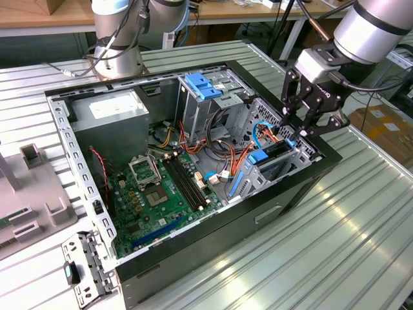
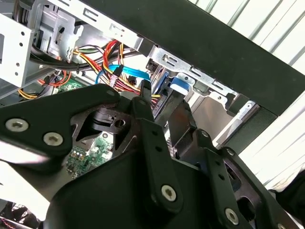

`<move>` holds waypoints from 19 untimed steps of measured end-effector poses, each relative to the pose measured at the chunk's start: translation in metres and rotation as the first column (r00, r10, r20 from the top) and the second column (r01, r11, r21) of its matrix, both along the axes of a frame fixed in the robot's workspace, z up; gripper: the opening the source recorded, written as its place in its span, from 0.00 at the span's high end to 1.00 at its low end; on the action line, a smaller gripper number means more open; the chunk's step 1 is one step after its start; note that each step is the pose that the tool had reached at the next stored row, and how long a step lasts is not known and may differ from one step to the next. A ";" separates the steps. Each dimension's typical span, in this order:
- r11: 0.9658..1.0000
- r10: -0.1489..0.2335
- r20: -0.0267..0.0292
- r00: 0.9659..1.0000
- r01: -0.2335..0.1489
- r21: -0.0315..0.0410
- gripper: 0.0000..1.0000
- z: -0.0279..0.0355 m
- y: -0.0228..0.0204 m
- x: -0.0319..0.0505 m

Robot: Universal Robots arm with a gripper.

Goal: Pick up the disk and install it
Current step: 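Insert the second disk wire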

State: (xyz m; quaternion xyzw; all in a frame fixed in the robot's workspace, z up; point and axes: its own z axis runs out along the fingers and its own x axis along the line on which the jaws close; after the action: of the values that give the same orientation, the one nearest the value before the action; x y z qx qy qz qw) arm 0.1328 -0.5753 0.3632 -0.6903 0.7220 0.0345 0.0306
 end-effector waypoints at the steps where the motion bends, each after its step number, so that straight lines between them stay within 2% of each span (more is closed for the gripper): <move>1: 1.000 0.000 0.000 1.000 0.000 0.000 0.58 0.0011 0.0001 -0.0005; 4: 1.000 0.000 0.002 1.000 0.000 0.000 0.58 0.0047 0.0009 -0.0031; 7: 1.000 0.000 0.006 1.000 0.000 0.000 0.58 0.0082 0.0014 -0.0098; 12: 1.000 0.000 0.007 1.000 0.000 0.000 0.58 0.0082 0.0014 -0.0210; 19: 1.000 0.000 0.007 1.000 0.000 0.000 0.58 0.0074 0.0012 -0.0273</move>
State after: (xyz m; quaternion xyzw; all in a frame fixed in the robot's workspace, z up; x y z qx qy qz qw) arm 0.1056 -0.5741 0.3706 -0.6904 0.7219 0.0319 0.0331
